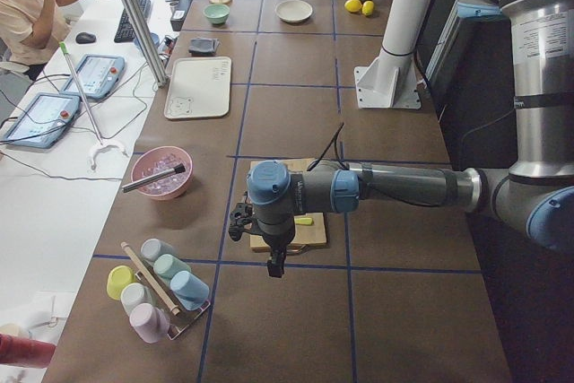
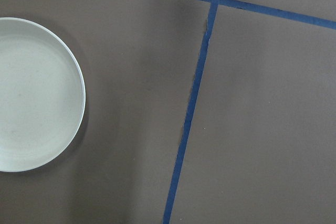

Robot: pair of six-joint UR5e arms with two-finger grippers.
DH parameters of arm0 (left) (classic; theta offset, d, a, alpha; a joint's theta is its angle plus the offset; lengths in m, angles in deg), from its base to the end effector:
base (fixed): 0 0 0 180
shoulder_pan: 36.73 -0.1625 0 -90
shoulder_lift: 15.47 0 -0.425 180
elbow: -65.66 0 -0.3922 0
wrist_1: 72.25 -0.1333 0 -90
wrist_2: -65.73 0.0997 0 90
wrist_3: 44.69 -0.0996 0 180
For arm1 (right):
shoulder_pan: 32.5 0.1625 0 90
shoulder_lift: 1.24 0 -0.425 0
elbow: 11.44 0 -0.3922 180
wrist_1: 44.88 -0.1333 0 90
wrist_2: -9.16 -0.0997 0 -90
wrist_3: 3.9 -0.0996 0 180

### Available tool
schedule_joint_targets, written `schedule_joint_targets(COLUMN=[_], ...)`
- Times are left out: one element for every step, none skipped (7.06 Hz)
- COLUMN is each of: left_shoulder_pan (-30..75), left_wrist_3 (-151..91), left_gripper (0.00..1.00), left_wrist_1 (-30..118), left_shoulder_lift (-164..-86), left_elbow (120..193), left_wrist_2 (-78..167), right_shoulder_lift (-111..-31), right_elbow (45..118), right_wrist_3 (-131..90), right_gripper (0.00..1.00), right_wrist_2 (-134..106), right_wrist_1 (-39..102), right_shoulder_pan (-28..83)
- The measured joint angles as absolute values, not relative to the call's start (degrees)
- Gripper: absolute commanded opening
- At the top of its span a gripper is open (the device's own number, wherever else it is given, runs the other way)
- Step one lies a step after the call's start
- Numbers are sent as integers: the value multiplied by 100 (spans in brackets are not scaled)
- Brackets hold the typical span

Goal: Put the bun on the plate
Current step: 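Reach the right gripper down to the rim of the white plate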

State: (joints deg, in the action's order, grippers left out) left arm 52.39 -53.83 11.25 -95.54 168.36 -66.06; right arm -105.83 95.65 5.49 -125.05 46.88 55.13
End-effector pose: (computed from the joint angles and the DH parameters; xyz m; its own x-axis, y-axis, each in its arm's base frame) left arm -0.0606 -0.4141 0.6428 0.7343 0.1270 -0.6669 -0.1337 0.9902 0.0414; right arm 0.0479 -0.3877 0.6268 0.6995 -0.2011 0.6858 0.1576 0.9794 0.1265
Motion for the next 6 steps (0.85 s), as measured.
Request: schedule_joint_targets(left_shoulder_pan=[5237, 5233, 5232, 5231, 5231, 5230], left_wrist_3=[-5373, -5354, -5345, -5343, -5345, -5347], left_gripper=[100, 100, 100, 100, 100, 100], left_wrist_1=[1119, 1111, 1113, 1114, 1118, 1121], left_shoulder_lift=[-9566, -9586, -9599, -9601, -9600, -9599], left_elbow=[16831, 16816, 16794, 16782, 16775, 16775], left_wrist_2=[-6607, -6606, -6608, -6609, -6610, -6610], right_shoulder_lift=[-10583, -10581, -10541, -10483, -10466, -10460], right_elbow=[9565, 9569, 9572, 9550, 9457, 9325], right_wrist_3=[548, 528, 471, 399, 209, -233], right_gripper=[100, 100, 100, 100, 100, 99], right_wrist_2=[-12505, -12505, -12515, -12557, -12674, -12804], right_wrist_1=[4688, 4686, 4665, 4431, 3957, 3498], right_shoulder_pan=[5513, 5506, 5497, 5457, 5342, 5113])
